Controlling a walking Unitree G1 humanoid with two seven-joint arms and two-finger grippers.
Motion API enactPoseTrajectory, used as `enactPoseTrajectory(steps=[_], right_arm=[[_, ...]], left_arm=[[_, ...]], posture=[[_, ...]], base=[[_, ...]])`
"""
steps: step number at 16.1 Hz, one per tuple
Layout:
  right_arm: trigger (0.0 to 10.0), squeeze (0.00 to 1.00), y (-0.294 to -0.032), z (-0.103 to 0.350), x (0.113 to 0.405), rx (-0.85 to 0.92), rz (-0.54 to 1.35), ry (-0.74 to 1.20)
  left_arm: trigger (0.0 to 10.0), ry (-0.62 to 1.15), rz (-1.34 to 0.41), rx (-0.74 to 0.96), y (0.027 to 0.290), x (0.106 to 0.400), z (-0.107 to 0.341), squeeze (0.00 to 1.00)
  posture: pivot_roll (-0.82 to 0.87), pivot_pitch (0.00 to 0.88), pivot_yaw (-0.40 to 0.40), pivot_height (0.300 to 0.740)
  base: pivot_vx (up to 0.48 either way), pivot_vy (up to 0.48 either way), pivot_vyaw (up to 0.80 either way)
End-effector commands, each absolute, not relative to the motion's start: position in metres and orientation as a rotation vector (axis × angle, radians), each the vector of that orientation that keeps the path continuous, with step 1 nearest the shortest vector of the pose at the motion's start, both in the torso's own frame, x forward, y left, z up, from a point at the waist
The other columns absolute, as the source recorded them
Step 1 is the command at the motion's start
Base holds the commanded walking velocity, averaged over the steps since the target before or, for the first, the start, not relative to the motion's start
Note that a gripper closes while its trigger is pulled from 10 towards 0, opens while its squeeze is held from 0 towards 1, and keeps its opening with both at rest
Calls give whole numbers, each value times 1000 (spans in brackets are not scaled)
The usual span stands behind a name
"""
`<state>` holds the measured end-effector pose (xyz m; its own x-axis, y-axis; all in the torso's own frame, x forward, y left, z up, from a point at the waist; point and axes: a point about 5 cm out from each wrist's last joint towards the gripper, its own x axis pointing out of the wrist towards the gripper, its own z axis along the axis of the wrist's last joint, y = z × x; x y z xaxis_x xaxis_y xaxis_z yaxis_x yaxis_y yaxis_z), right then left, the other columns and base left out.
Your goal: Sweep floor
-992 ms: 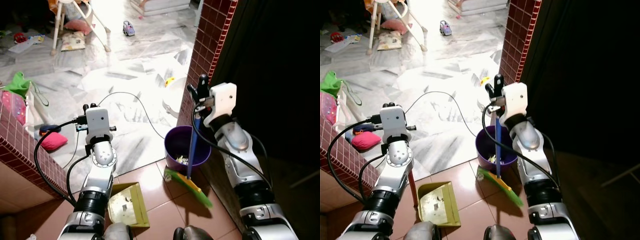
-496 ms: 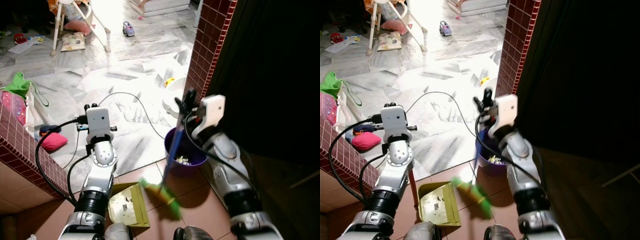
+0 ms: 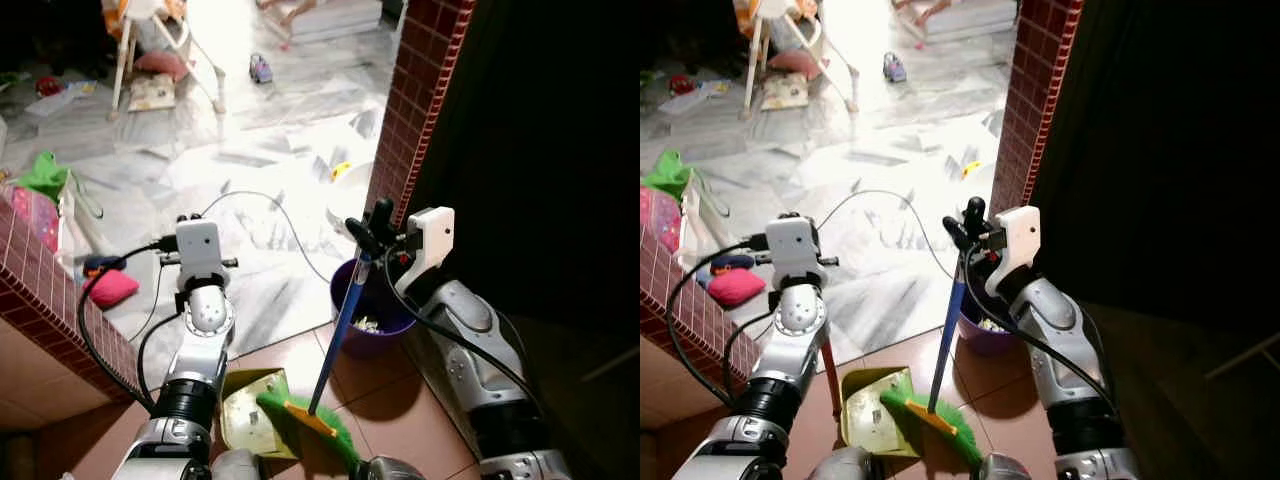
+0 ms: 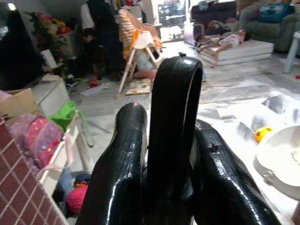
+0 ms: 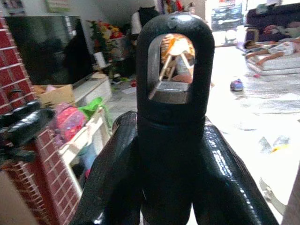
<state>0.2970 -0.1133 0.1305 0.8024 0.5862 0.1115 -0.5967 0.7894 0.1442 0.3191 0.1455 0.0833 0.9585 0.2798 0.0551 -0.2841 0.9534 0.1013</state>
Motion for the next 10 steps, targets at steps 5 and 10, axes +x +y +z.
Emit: enactPoseTrajectory(steps=[5, 10], right_arm=[[10000, 0, -115, 137, 278, 154, 830, -7], [10000, 0, -112, 111, 250, -48, 881, 35]], left_arm=[[10000, 2, 289, 171, 145, 311, 65, 0], [10000, 56, 240, 165, 144, 299, 47, 0]], posture=[[-130, 0, 25, 740], [-139, 0, 54, 740]], base=[[0, 0, 0], [0, 0, 0]])
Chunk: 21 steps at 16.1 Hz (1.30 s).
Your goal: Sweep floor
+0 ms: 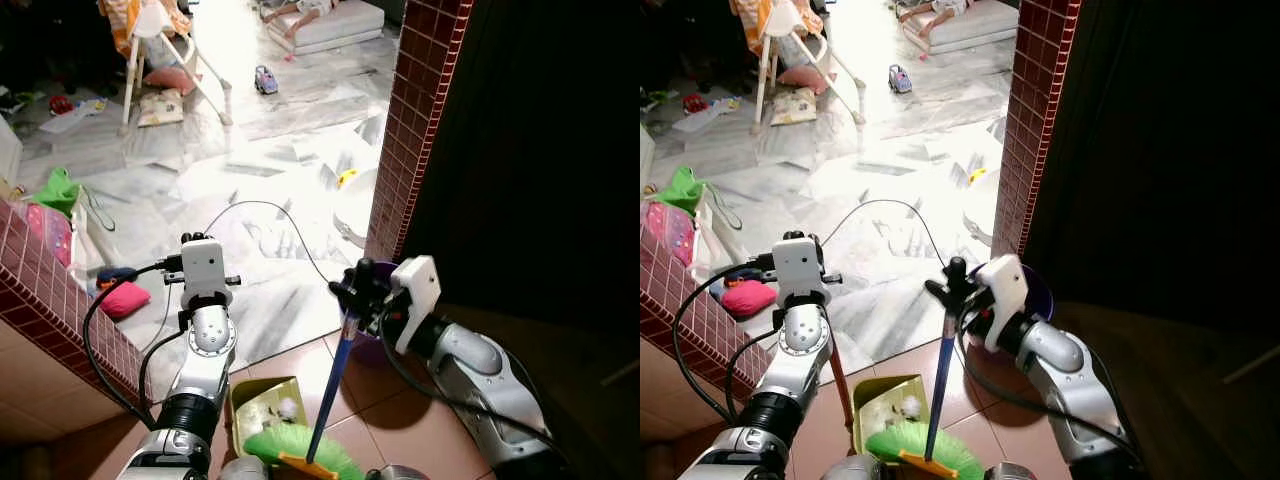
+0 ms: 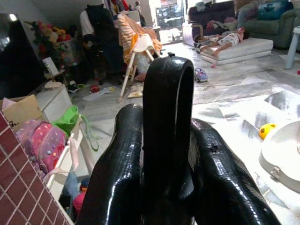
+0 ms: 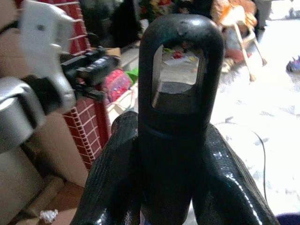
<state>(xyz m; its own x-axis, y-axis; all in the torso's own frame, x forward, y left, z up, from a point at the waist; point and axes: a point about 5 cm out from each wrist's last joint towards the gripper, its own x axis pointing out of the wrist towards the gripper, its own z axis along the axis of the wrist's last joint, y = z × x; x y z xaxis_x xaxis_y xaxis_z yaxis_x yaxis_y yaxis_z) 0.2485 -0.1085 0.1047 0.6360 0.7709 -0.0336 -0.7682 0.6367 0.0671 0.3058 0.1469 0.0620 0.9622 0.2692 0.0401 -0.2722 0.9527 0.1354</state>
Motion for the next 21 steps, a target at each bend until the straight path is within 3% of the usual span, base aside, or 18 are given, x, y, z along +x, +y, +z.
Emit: enactPoseTrajectory(steps=[1, 6, 8, 11, 15, 17, 21], right_arm=[[10000, 0, -111, 124, 251, -36, 913, -3], [10000, 0, -104, 180, 276, 155, 937, -99], [10000, 0, -92, 203, 275, 247, 1080, -112], [10000, 0, -93, 221, 289, 266, 970, -219], [10000, 0, -104, 203, 302, 146, 744, -243], [10000, 0, -111, 185, 308, 0, 581, -267], [10000, 0, -111, 146, 308, -55, 538, -202]], left_arm=[[10000, 45, 224, 180, 143, 302, 49, 0], [10000, 40, 235, 195, 149, 301, 49, 0], [10000, 51, 243, 201, 150, 300, 47, 0], [10000, 47, 247, 203, 151, 302, 48, 0], [10000, 50, 256, 202, 152, 303, 48, 0], [10000, 51, 263, 202, 151, 302, 48, 0], [10000, 64, 277, 171, 149, 306, 48, 0]], posture=[[-141, 0, 57, 740], [-147, 0, 63, 740], [-146, 0, 67, 740], [-146, 0, 71, 740], [-143, 0, 73, 740], [-144, 0, 74, 740], [-139, 0, 77, 740]], base=[[0, 0, 0], [0, 0, 0], [0, 0, 0], [0, 0, 0], [0, 0, 0], [0, 0, 0], [0, 0, 0]])
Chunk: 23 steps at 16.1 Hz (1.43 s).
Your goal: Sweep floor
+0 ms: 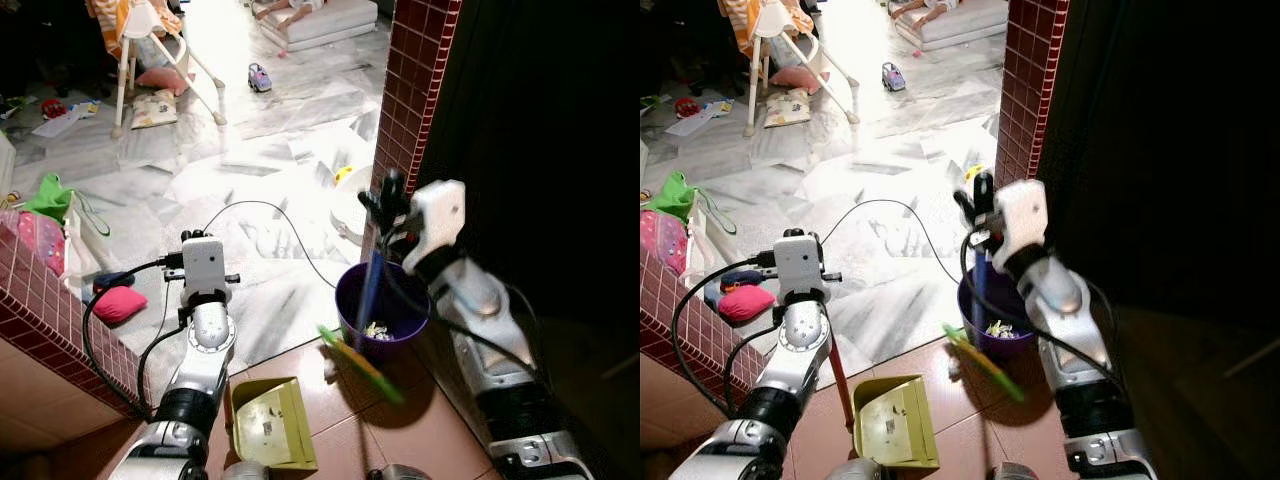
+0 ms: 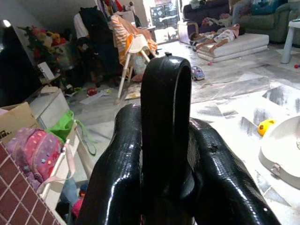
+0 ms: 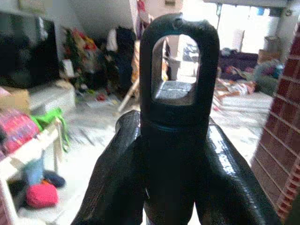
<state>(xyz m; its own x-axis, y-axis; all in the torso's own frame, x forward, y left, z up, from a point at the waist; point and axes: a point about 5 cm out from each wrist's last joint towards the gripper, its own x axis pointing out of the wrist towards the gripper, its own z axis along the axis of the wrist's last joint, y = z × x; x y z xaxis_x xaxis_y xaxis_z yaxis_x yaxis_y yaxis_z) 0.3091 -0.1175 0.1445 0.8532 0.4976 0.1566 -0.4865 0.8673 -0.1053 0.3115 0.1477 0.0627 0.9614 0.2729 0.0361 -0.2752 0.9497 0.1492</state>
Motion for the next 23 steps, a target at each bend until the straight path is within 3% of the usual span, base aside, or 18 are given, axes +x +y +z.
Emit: enactPoseTrajectory(steps=[1, 7, 14, 18, 20, 23], right_arm=[[10000, 0, -111, 142, 309, -50, 533, -190], [10000, 0, -98, 114, 309, 37, 513, -137], [10000, 0, -87, 110, 297, 238, 733, -18], [10000, 0, -94, 116, 301, 177, 710, -42], [10000, 0, -113, 127, 312, 38, 570, -117], [10000, 0, -124, 128, 313, -9, 492, -135]], left_arm=[[10000, 71, 282, 173, 150, 307, 48, 0], [10000, 93, 311, 172, 148, 310, 46, 0], [10000, 123, 333, 123, 143, 312, 44, 0], [10000, 129, 326, 82, 140, 315, 46, 0], [10000, 131, 326, -34, 143, 318, 49, 0], [10000, 162, 282, -181, 141, 318, 46, 0]], posture=[[-138, 0, 79, 740], [-131, 0, 75, 740], [-147, 0, 66, 740], [-149, 0, 62, 740], [-149, 0, 54, 740], [-150, 0, 54, 740]], base=[[0, 0, 0], [0, 0, 0], [0, 0, 0], [0, 0, 0], [0, 0, 0], [0, 0, 0]])
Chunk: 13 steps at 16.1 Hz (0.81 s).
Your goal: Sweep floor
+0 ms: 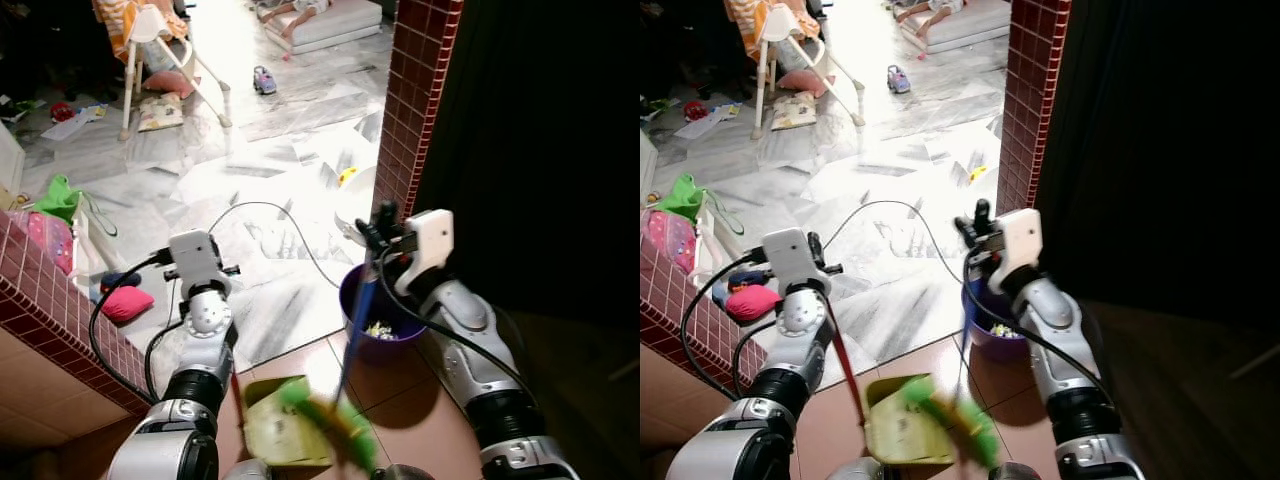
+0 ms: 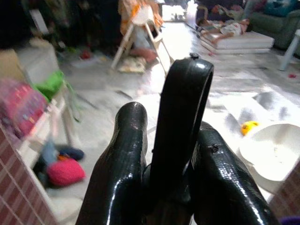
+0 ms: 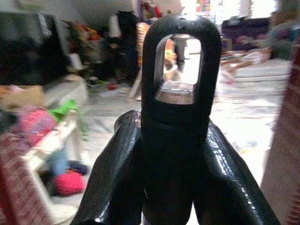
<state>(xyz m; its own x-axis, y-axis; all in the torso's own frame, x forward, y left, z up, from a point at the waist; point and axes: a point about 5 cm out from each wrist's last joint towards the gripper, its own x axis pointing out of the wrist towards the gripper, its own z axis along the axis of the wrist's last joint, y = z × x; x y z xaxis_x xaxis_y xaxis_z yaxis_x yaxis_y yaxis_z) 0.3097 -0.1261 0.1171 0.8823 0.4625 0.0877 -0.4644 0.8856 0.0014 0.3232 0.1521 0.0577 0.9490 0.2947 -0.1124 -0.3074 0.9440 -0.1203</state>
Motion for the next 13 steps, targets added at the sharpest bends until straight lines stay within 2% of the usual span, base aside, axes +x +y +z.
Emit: enactPoseTrajectory(steps=[1, 3, 7, 11, 13], right_arm=[[10000, 0, -135, 125, 311, -14, 428, -134], [10000, 0, -142, 117, 304, 3, 395, -106], [10000, 0, -142, 108, 298, 9, 385, -84], [10000, 0, -130, 122, 299, 309, 530, -47], [10000, 0, -135, 125, 297, 355, 645, -6]], left_arm=[[10000, 223, 292, -263, 141, 314, 37, 0], [10000, 274, 289, -316, 140, 307, 26, 0], [10000, 257, 234, -343, 134, 308, 28, 0], [10000, 262, 204, -402, 134, 309, 27, 0], [10000, 264, 192, -397, 133, 308, 26, 0]], posture=[[-152, 0, 44, 740], [-155, 0, 43, 740], [-157, 0, 42, 740], [-165, 0, 41, 740], [-166, 0, 39, 740]], base=[[0, 0, 0], [0, 0, 0], [0, 0, 0], [0, 0, 0], [0, 0, 0]])
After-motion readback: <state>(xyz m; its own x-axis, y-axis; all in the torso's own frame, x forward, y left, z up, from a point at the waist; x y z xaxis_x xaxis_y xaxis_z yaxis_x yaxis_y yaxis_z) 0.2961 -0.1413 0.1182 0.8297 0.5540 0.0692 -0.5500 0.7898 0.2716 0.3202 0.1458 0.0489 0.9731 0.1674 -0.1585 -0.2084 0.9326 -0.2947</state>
